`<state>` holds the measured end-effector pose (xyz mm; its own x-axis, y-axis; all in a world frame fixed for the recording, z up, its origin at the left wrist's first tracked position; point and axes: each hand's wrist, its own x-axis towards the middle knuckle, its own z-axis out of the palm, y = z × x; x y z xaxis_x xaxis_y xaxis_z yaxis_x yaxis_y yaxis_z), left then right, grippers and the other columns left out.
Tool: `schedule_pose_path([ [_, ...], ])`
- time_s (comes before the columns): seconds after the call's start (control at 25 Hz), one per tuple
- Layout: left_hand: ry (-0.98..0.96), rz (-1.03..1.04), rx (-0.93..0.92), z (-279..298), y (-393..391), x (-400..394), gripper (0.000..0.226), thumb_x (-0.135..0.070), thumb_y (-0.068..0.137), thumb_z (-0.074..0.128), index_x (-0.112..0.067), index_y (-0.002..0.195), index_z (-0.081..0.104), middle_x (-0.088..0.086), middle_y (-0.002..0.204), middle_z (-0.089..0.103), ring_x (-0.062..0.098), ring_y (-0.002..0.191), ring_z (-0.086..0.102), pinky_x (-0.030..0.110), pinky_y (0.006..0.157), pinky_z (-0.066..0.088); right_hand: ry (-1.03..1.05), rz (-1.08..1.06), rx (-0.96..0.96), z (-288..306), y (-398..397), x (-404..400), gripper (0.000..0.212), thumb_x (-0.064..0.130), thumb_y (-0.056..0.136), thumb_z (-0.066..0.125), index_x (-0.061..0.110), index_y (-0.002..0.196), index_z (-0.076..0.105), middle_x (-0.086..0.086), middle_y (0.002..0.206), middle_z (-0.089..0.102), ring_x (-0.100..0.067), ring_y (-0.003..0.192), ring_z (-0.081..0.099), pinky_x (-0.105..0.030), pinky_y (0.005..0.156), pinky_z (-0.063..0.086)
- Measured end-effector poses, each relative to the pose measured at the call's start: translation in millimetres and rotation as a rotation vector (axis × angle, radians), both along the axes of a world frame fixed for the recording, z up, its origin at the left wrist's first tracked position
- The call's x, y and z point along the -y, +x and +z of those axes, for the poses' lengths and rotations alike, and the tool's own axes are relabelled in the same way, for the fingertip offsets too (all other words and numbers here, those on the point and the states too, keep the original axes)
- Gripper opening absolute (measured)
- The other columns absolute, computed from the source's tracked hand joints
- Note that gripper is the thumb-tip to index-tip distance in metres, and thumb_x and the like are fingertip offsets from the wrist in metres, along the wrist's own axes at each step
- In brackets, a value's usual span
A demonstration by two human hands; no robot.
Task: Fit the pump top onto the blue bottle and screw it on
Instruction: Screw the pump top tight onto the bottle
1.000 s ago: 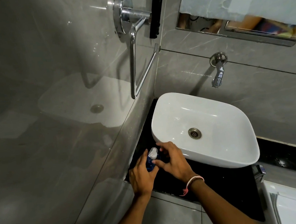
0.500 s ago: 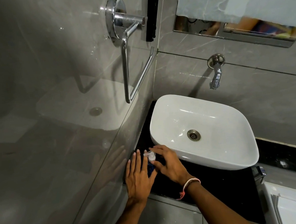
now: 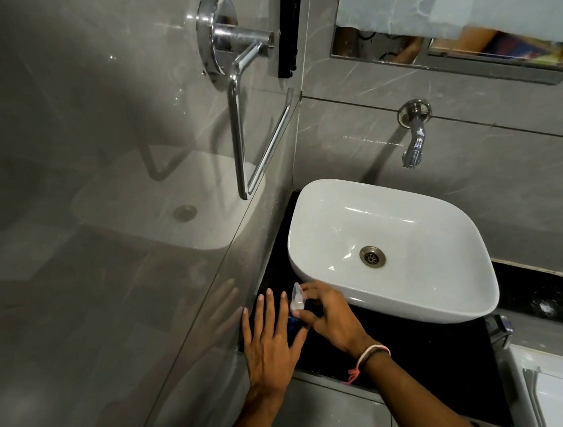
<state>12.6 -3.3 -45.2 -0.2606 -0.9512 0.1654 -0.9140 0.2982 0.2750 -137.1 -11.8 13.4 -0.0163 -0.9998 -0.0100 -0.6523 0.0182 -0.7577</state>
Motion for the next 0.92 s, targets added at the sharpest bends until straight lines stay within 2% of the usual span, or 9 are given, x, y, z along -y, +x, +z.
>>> schedule_pose_path([
  [0.12, 0.028, 0.005, 0.003, 3.1, -0.5, 3.2, 0.072, -0.063, 0.088, 0.033, -0.019, 0.146, 0.039, 0.014, 0.153, 0.041, 0.029, 0.14, 0.04, 0.056, 0.109, 0.041, -0.012, -0.172, -0.035, 1.7, 1.7, -0.2, 0.04, 0.043, 0.068, 0.09, 0.017, 0.083, 0.064, 0.003, 0.087, 0.071, -0.013, 0.083, 0.067, -0.038, 0.075, 0.059],
  [0.2, 0.033, 0.006, 0.016, 4.9, -1.4, 4.4, 0.072, -0.062, 0.088, 0.034, -0.02, 0.146, 0.04, 0.013, 0.152, 0.042, 0.029, 0.139, 0.041, 0.055, 0.11, 0.041, -0.024, -0.127, -0.026, -1.6, -0.1, -2.3, 0.046, 0.043, 0.065, 0.092, 0.021, 0.093, 0.063, 0.005, 0.095, 0.072, -0.009, 0.091, 0.068, -0.029, 0.08, 0.059],
  [0.36, 0.036, 0.003, 0.024, 2.2, -2.3, 4.6, 0.073, -0.064, 0.088, 0.037, -0.02, 0.147, 0.038, 0.013, 0.153, 0.042, 0.029, 0.14, 0.04, 0.055, 0.112, 0.038, -0.032, -0.067, 0.165, -6.5, -1.5, -4.8, 0.037, 0.01, 0.08, 0.084, 0.014, 0.113, 0.069, 0.0, 0.112, 0.073, -0.009, 0.108, 0.068, -0.036, 0.099, 0.057],
  [0.44, 0.046, 0.004, 0.021, 2.0, -1.7, 5.3, 0.072, -0.064, 0.089, 0.036, -0.021, 0.146, 0.039, 0.013, 0.153, 0.042, 0.029, 0.14, 0.04, 0.055, 0.112, 0.039, -0.047, -0.15, 0.158, -9.4, -1.6, -3.1, 0.024, 0.017, 0.076, 0.089, 0.012, 0.094, 0.073, 0.001, 0.099, 0.074, -0.005, 0.096, 0.07, -0.03, 0.088, 0.059],
  [0.52, 0.048, 0.0, 0.011, 2.6, -1.0, 5.5, 0.071, -0.063, 0.088, 0.035, -0.021, 0.145, 0.041, 0.013, 0.151, 0.044, 0.029, 0.139, 0.042, 0.055, 0.11, 0.041, -0.045, -0.21, 0.14, -11.8, -3.7, -3.5, 0.032, 0.03, 0.068, 0.094, 0.017, 0.082, 0.068, 0.007, 0.089, 0.074, -0.002, 0.088, 0.069, -0.02, 0.077, 0.056],
  [0.6, 0.04, -0.006, 0.012, 2.5, -0.8, 5.3, 0.07, -0.062, 0.088, 0.038, -0.021, 0.144, 0.042, 0.014, 0.149, 0.047, 0.03, 0.137, 0.045, 0.056, 0.109, 0.042, -0.026, -0.158, 0.142, -13.3, -5.5, -6.4, 0.046, 0.033, 0.069, 0.092, 0.023, 0.106, 0.067, 0.009, 0.106, 0.073, -0.002, 0.102, 0.068, -0.017, 0.088, 0.055],
  [0.72, 0.03, -0.01, 0.006, 0.3, -0.3, 5.3, 0.071, -0.063, 0.088, 0.041, -0.021, 0.145, 0.042, 0.014, 0.149, 0.047, 0.03, 0.137, 0.045, 0.056, 0.109, 0.042, -0.034, -0.062, 0.151, -14.5, -5.6, -8.5, 0.058, 0.02, 0.084, 0.082, 0.017, 0.136, 0.058, 0.002, 0.131, 0.066, -0.008, 0.123, 0.061, -0.029, 0.108, 0.049],
  [0.84, 0.04, 0.001, 0.009, 0.6, -0.1, 6.2, 0.07, -0.065, 0.09, 0.034, -0.022, 0.145, 0.042, 0.014, 0.15, 0.046, 0.03, 0.138, 0.044, 0.056, 0.109, 0.041, -0.083, -0.119, 0.196, -18.0, -5.1, -6.5, 0.031, 0.012, 0.083, 0.083, 0.007, 0.112, 0.072, -0.006, 0.119, 0.071, -0.014, 0.115, 0.066, -0.043, 0.104, 0.053],
  [0.92, 0.045, -0.002, 0.025, 0.8, -0.8, 6.1, 0.07, -0.065, 0.089, 0.033, -0.023, 0.145, 0.041, 0.014, 0.15, 0.046, 0.031, 0.138, 0.044, 0.056, 0.11, 0.041, -0.087, -0.197, 0.228, -17.4, -5.3, -7.3, 0.03, 0.019, 0.076, 0.089, 0.011, 0.098, 0.071, -0.001, 0.104, 0.074, -0.012, 0.101, 0.07, -0.042, 0.094, 0.057],
])
